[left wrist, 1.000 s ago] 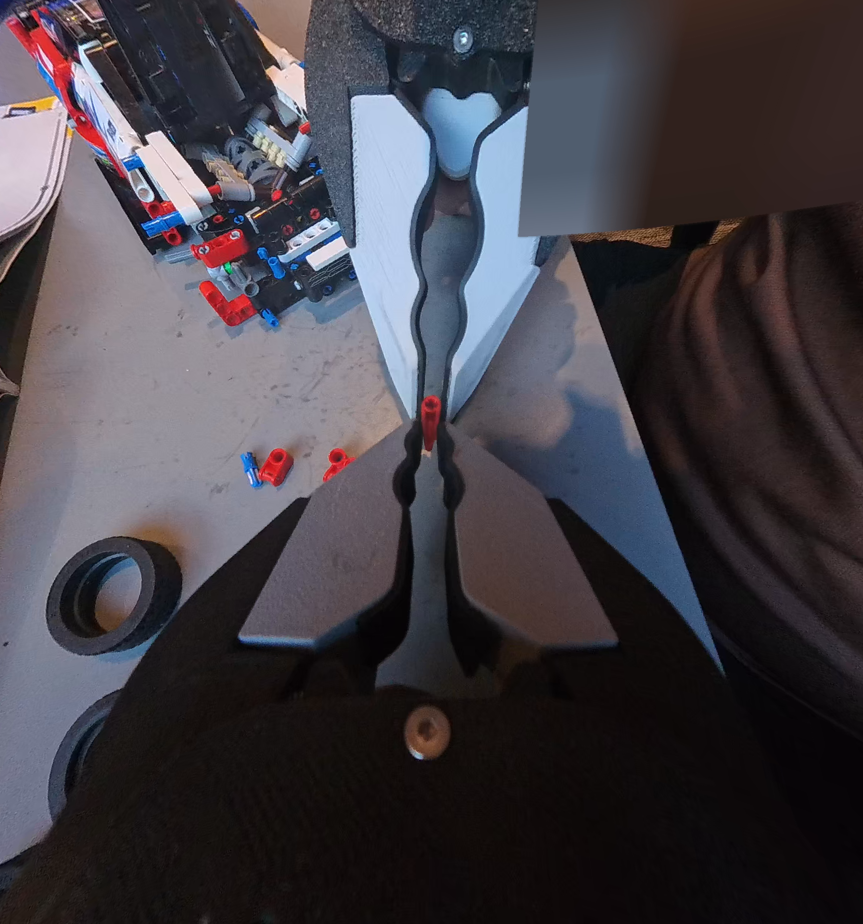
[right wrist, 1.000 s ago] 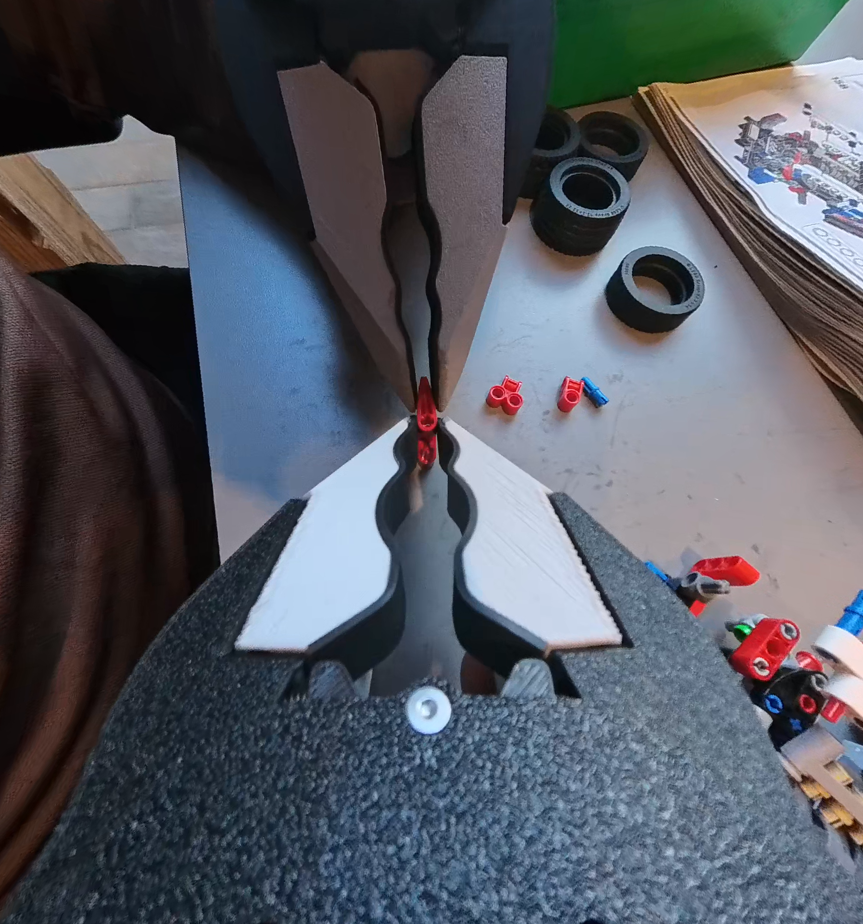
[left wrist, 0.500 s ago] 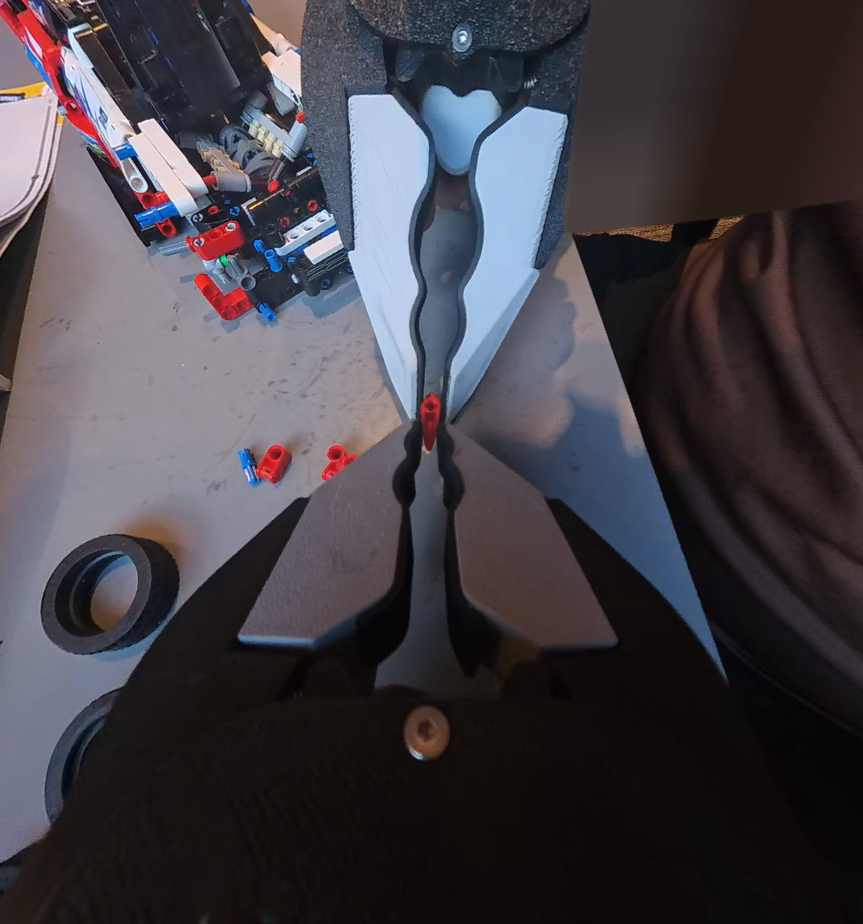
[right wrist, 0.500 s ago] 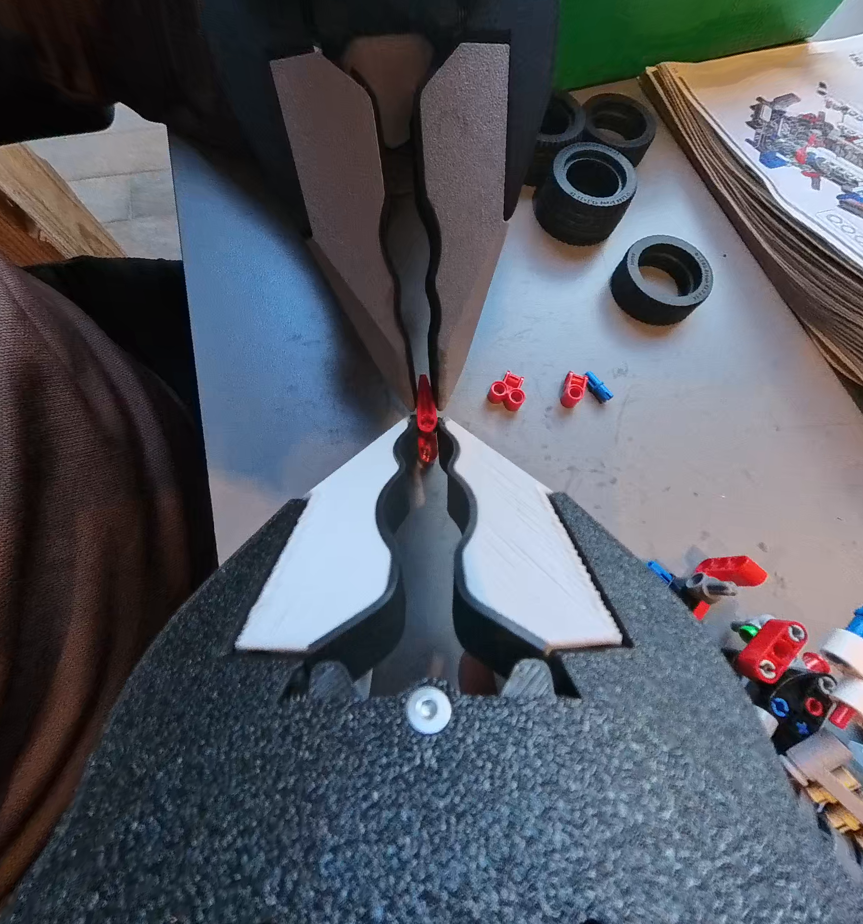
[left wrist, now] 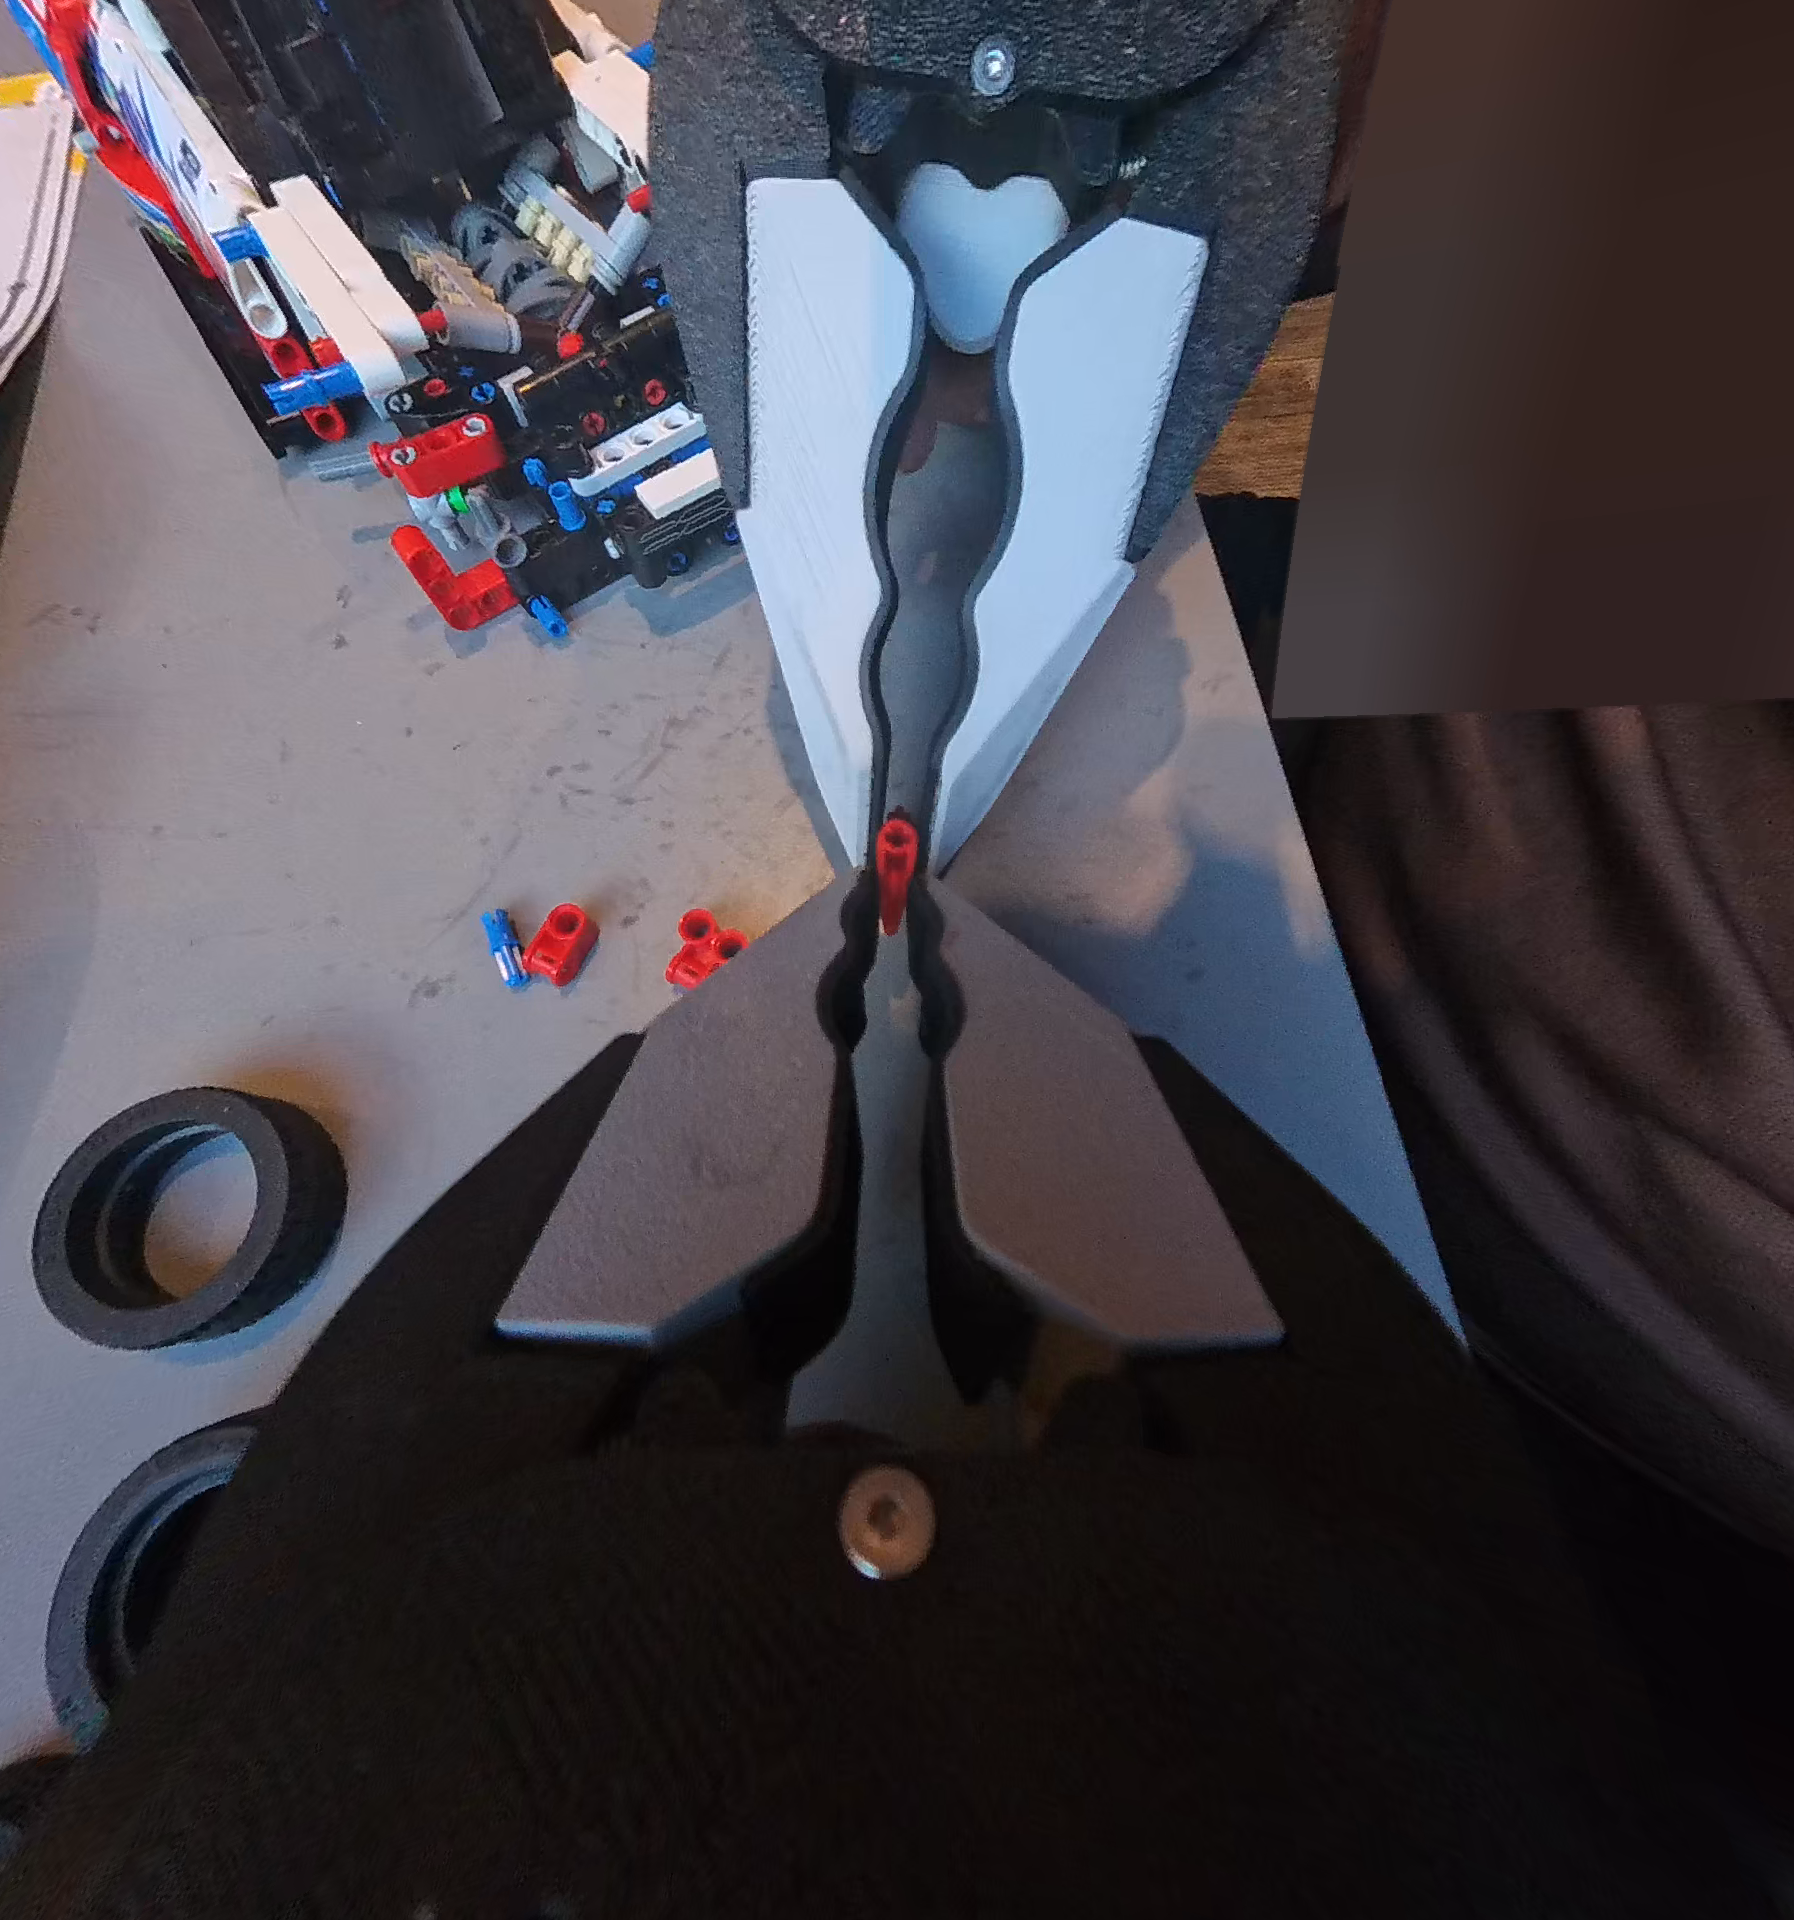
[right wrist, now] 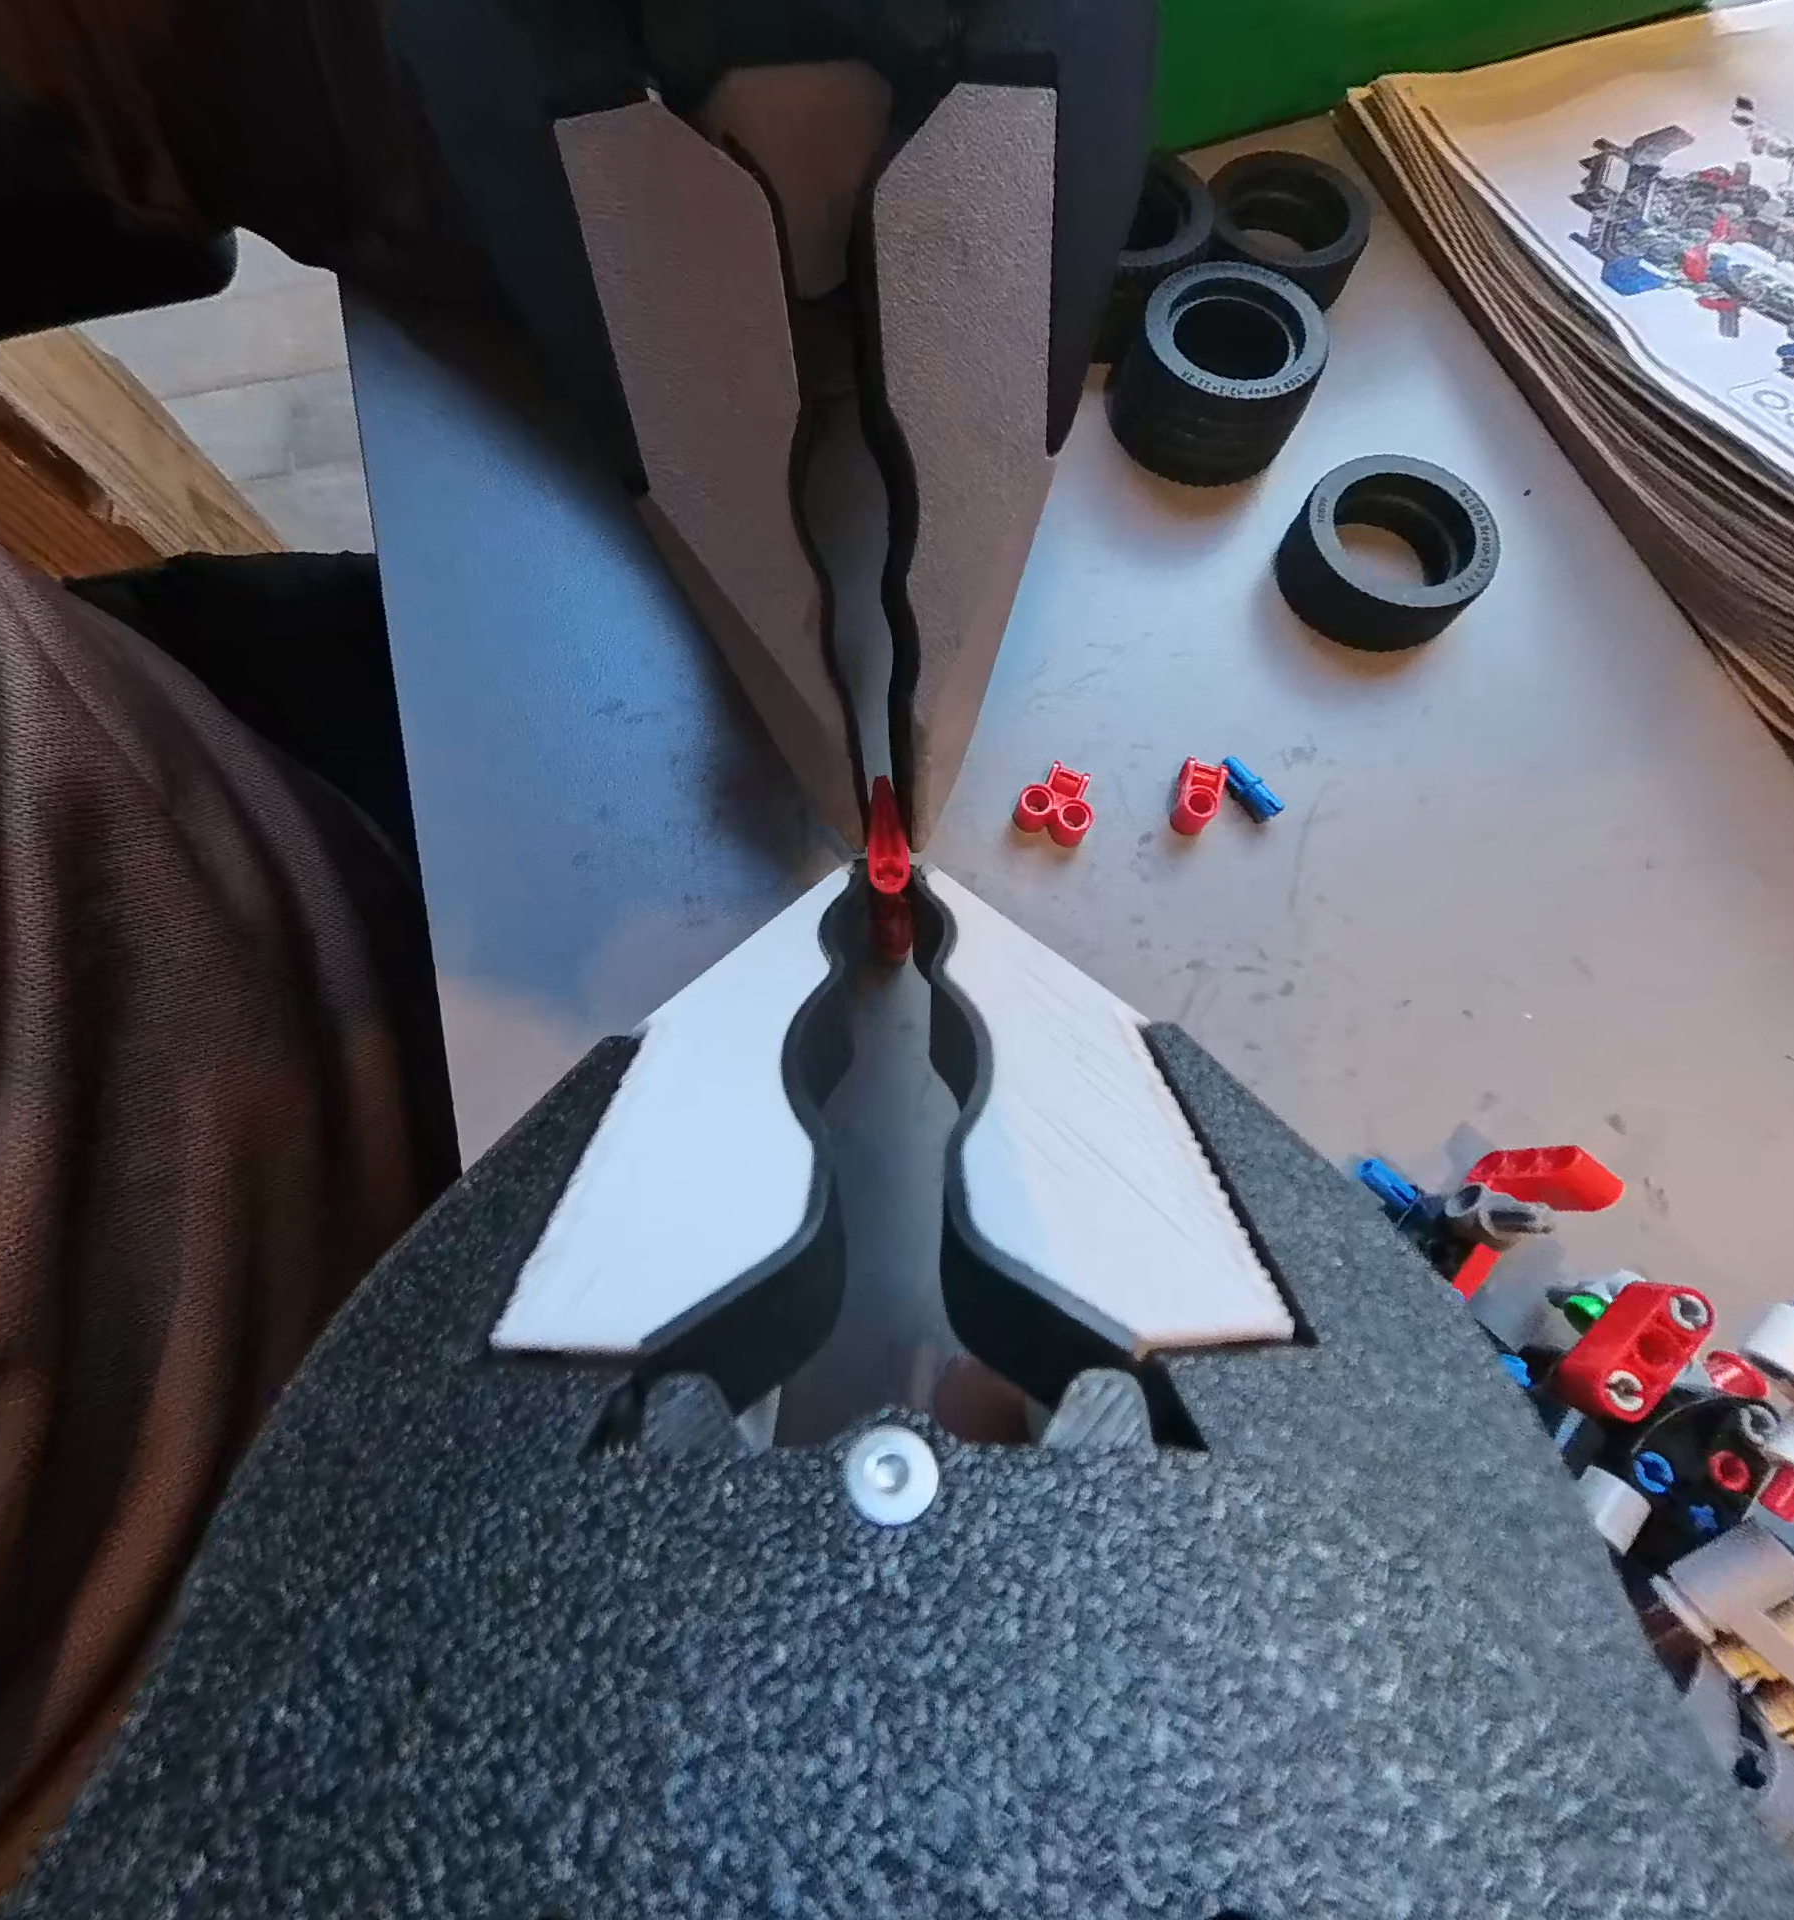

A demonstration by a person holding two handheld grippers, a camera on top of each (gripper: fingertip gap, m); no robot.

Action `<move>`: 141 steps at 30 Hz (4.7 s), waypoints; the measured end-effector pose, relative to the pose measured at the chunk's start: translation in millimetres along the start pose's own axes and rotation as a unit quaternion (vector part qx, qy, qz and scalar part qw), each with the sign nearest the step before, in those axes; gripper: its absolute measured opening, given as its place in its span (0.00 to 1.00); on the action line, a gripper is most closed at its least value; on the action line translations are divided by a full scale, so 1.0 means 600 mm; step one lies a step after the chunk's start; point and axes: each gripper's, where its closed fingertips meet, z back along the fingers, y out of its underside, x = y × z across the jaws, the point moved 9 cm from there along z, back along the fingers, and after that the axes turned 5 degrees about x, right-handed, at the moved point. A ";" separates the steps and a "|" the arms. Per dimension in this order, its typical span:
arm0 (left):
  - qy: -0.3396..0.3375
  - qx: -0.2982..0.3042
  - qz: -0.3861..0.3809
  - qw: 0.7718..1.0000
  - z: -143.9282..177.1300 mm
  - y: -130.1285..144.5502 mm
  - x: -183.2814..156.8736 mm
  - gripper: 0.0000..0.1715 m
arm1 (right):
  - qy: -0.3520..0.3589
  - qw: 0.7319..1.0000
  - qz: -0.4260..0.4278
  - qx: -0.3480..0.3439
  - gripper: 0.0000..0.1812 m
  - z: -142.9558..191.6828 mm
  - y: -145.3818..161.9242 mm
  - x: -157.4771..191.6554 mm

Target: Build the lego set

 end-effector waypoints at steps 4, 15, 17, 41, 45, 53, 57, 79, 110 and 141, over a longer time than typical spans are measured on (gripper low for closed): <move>0.002 0.010 0.002 1.000 -0.003 0.001 0.000 0.01 | -0.006 1.000 -0.007 0.012 0.04 -0.004 0.000 0.000; -0.010 0.017 -0.008 1.000 -0.005 0.002 -0.001 0.01 | 0.006 1.000 -0.001 0.018 0.04 -0.006 0.000 0.002; -0.008 0.016 -0.004 1.000 -0.005 0.002 0.000 0.01 | 0.007 1.000 -0.009 0.016 0.04 -0.006 0.000 0.002; -0.012 0.021 -0.008 1.000 -0.013 -0.005 -0.003 0.01 | 0.032 0.998 -0.002 0.052 0.00 0.018 -0.015 0.004; -0.017 0.019 -0.012 1.000 -0.014 -0.009 -0.004 0.01 | 0.044 0.996 0.025 0.073 0.00 0.018 -0.016 0.006; -0.017 0.023 -0.014 0.999 -0.015 -0.006 -0.004 0.01 | 0.041 0.995 0.043 0.085 0.00 0.015 -0.020 0.008; -0.030 0.032 -0.009 0.999 -0.018 -0.005 -0.002 0.01 | 0.081 0.996 0.013 0.036 0.00 0.012 -0.010 0.011; 0.236 -0.054 0.274 0.931 -0.003 -0.008 0.005 0.01 | 0.188 0.924 0.325 0.076 0.16 0.032 -0.010 0.082; -0.070 0.048 0.008 0.996 -0.018 0.001 0.007 0.01 | 0.214 0.931 -0.088 -0.283 0.16 0.243 0.097 -0.064; -0.088 0.042 0.063 0.993 -0.004 0.011 0.019 0.02 | 0.284 0.906 -0.150 -0.275 0.12 0.262 0.168 -0.130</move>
